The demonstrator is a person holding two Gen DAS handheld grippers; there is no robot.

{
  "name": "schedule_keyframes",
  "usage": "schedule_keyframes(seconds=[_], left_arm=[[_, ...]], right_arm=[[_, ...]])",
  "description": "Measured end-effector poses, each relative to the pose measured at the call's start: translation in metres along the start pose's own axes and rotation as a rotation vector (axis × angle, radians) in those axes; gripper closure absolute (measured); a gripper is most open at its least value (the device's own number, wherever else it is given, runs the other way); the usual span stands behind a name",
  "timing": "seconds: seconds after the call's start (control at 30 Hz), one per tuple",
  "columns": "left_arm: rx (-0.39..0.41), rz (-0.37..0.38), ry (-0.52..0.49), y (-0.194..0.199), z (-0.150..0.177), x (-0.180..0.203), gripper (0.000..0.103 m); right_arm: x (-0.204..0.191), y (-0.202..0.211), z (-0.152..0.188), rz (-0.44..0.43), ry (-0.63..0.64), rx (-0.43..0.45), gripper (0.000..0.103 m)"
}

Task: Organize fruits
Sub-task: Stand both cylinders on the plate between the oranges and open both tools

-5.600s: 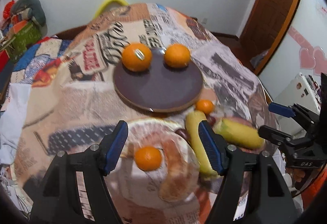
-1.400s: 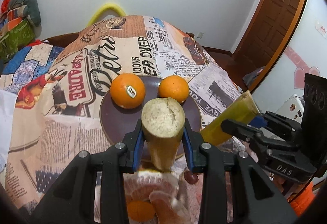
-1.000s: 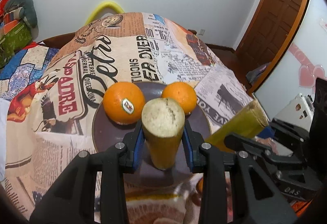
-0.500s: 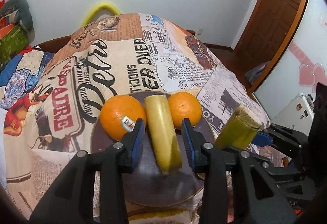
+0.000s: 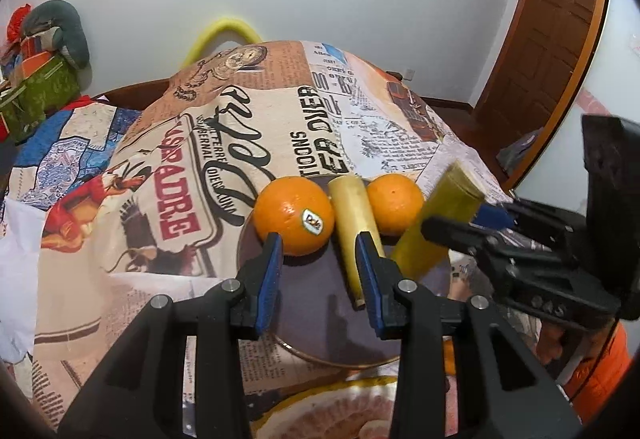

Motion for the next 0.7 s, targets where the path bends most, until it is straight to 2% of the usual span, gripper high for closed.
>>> schedule_keyframes(seconds=[0.23, 0.6, 0.7], left_arm=[[-0.007, -0.007, 0.022, 0.0, 0.006, -0.006, 0.063], [0.002, -0.016, 0.01, 0.025, 0.015, 0.003, 0.062], [0.013, -0.027, 0.007, 0.04, 0.02, 0.006, 0.056]], right_arm=[[0.0, -0.018, -0.003, 0.02, 0.009, -0.038, 0.068], [-0.006, 0.014, -0.005, 0.026, 0.014, -0.004, 0.066], [-0.008, 0.025, -0.001, 0.027, 0.009, -0.003, 0.066]])
Point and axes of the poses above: each gripper's, at about its wrist camera, not at the fingertips, and y roughly against the way its jaws point, x to its right, z to its underside, the point moved 1 cm from there along -y, roughly the way its jaws point, and after that the axes turned 2 degrees about -y, right-handed, at the moved point
